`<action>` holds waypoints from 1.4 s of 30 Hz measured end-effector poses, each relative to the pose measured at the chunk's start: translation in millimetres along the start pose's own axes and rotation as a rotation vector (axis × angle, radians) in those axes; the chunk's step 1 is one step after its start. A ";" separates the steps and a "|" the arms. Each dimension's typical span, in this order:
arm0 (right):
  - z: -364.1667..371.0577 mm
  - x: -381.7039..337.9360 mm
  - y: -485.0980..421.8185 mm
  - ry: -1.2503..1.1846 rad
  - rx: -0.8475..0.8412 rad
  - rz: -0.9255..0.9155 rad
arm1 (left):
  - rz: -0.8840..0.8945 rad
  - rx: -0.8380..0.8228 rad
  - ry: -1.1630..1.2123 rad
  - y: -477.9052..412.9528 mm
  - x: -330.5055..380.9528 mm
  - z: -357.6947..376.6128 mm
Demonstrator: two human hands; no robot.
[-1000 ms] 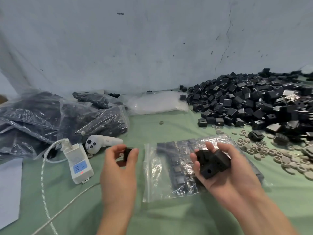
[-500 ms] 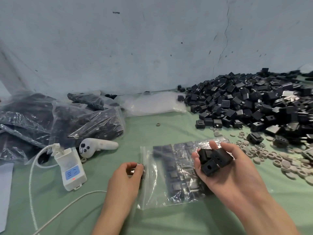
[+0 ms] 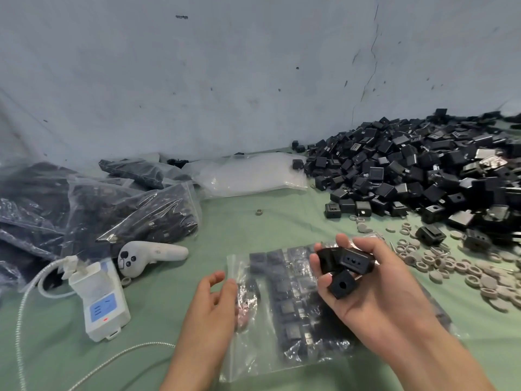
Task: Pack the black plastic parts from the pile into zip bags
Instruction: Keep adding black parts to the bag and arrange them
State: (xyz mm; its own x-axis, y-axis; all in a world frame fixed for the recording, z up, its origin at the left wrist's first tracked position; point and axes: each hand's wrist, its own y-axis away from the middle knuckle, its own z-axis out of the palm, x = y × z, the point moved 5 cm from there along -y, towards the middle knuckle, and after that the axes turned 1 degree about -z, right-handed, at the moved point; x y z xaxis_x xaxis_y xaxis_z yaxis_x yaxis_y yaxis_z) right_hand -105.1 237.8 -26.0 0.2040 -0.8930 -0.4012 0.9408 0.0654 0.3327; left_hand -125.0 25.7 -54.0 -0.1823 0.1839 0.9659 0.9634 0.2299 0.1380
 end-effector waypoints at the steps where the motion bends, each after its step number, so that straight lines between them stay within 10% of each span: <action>1: 0.7 -0.3 -1.6 -0.001 -0.001 0.003 | -0.017 -0.010 0.025 -2.3 -1.7 2.2; 19: 5.8 3.6 -18.0 0.046 0.048 0.000 | -0.164 -0.096 0.272 -21.8 -3.2 18.5; 27: 7.8 10.8 -6.6 0.251 0.050 -0.131 | 0.223 0.206 -0.054 5.3 21.0 -17.5; 35: 19.7 35.0 15.7 1.177 0.102 -0.718 | 0.180 -0.356 0.290 65.1 35.6 39.9; 42: 18.3 40.9 30.4 1.370 0.064 -0.909 | -0.079 -0.531 0.548 81.2 29.7 37.6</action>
State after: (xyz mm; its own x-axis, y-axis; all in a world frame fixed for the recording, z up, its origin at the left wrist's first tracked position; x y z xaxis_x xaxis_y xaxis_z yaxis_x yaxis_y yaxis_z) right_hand -73.1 195.1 -16.6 -0.2691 0.4108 -0.8711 0.8737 -0.2763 -0.4003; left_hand -59.6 85.8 -22.4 -0.2648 -0.3461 0.9000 0.9419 -0.2928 0.1645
